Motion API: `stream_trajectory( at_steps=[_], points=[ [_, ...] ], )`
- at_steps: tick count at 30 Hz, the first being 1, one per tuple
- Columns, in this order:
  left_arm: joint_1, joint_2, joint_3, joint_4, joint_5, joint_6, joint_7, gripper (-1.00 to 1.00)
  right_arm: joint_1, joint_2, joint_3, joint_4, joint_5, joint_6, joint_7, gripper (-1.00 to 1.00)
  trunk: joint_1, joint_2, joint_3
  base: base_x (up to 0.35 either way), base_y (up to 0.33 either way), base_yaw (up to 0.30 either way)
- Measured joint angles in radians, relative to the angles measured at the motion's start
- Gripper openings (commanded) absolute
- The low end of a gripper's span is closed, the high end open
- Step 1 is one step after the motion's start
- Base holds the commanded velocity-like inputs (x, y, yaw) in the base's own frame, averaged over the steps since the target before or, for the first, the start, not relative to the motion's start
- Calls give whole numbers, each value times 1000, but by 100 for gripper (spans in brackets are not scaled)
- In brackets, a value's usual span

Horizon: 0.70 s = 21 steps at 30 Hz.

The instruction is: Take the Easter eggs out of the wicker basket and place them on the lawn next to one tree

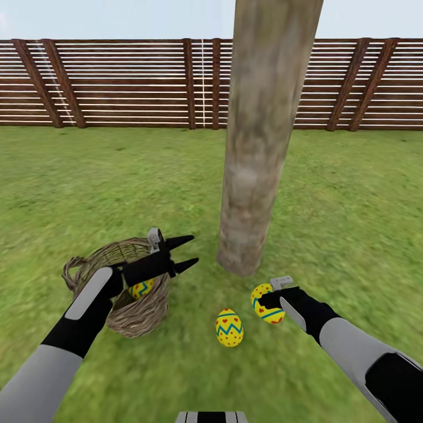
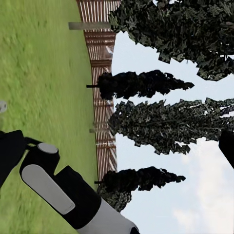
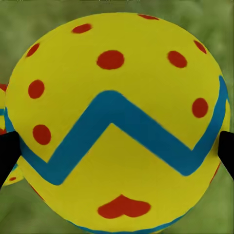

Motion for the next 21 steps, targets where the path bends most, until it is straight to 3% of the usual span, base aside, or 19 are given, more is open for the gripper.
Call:
stream_trajectory(
  at_steps=[3, 21],
  points=[
    [4, 2, 0, -1, 3, 0, -3, 100, 0, 0, 0, 0, 0, -1, 0, -100, 0, 0, 0, 2, -1, 0],
    [6, 2, 0, 1, -1, -2, -2, 100, 1, 0, 0, 2, -3, -23, 0, -100, 8, -4, -70, 0, 0, 0]
  ],
)
